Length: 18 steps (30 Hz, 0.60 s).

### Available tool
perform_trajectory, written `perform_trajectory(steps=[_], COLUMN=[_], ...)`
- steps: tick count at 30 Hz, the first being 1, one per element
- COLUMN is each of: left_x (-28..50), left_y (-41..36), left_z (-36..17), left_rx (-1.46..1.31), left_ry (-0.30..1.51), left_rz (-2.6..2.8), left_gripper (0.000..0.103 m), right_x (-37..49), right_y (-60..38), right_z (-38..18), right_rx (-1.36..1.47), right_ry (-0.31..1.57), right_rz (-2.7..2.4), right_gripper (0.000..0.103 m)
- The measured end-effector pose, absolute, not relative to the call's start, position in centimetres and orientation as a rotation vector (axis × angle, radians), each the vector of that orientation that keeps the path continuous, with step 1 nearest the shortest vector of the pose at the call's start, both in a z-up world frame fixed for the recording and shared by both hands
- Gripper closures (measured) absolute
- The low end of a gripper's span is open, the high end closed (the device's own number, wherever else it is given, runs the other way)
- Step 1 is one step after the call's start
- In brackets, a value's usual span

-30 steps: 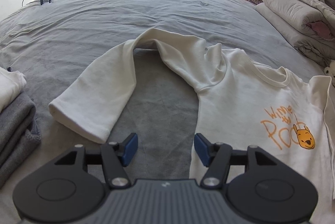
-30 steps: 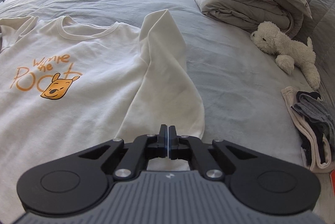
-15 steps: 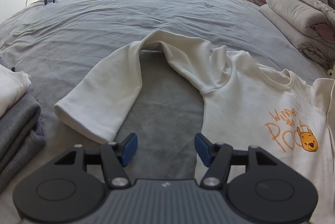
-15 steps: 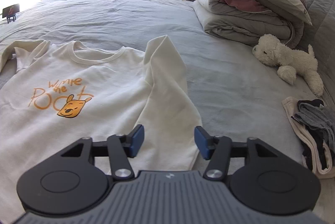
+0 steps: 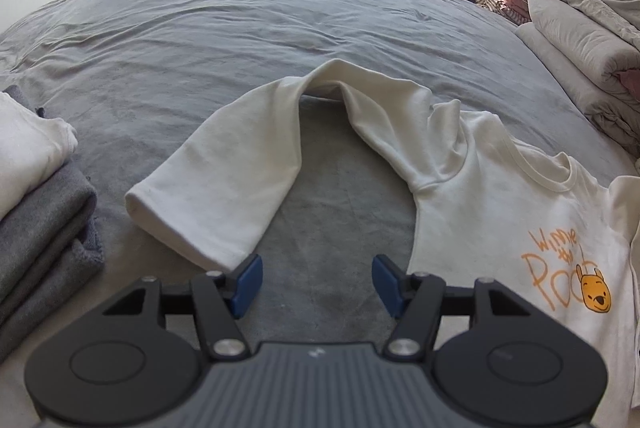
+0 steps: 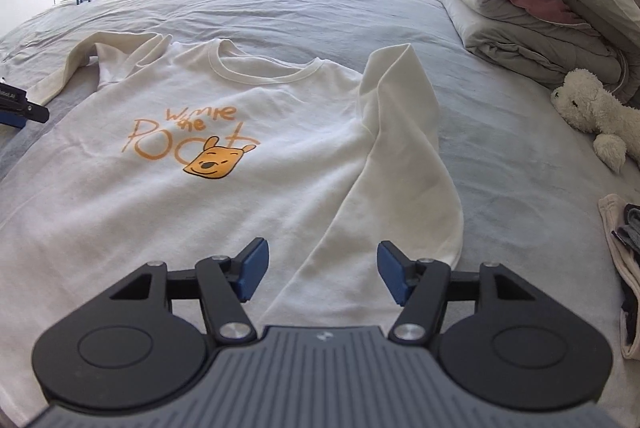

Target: Fold clothes

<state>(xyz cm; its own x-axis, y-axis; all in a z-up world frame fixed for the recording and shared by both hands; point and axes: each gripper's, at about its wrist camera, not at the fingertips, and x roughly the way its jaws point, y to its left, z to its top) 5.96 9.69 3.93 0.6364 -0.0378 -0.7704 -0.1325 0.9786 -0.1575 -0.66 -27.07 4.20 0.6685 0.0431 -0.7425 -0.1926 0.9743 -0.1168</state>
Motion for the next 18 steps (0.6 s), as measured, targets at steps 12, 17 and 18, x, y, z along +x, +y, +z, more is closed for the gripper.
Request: perform_trajectory(steps=[12,17,18], left_x=[6.2,6.9,7.1], left_y=[10.5,10.8,10.8], left_z=[4.1,3.9,3.8], left_rx=[-0.223,-0.148,-0.133], left_ry=[0.892,0.882,0.882], left_rz=[0.045,0.068,0.071], left_gripper=[0.041,0.041,0.042], right_x=[-0.4,0.2,0.5], right_y=[-29.0,-33.0,-33.8], right_z=[5.0,7.3,7.7], right_rx=[-0.378,-0.352,-0.347], right_ry=[0.733,0.638,0.625], right_rz=[-0.168,-0.343,-0.373], right_gripper=[0.101,0.101,0.101])
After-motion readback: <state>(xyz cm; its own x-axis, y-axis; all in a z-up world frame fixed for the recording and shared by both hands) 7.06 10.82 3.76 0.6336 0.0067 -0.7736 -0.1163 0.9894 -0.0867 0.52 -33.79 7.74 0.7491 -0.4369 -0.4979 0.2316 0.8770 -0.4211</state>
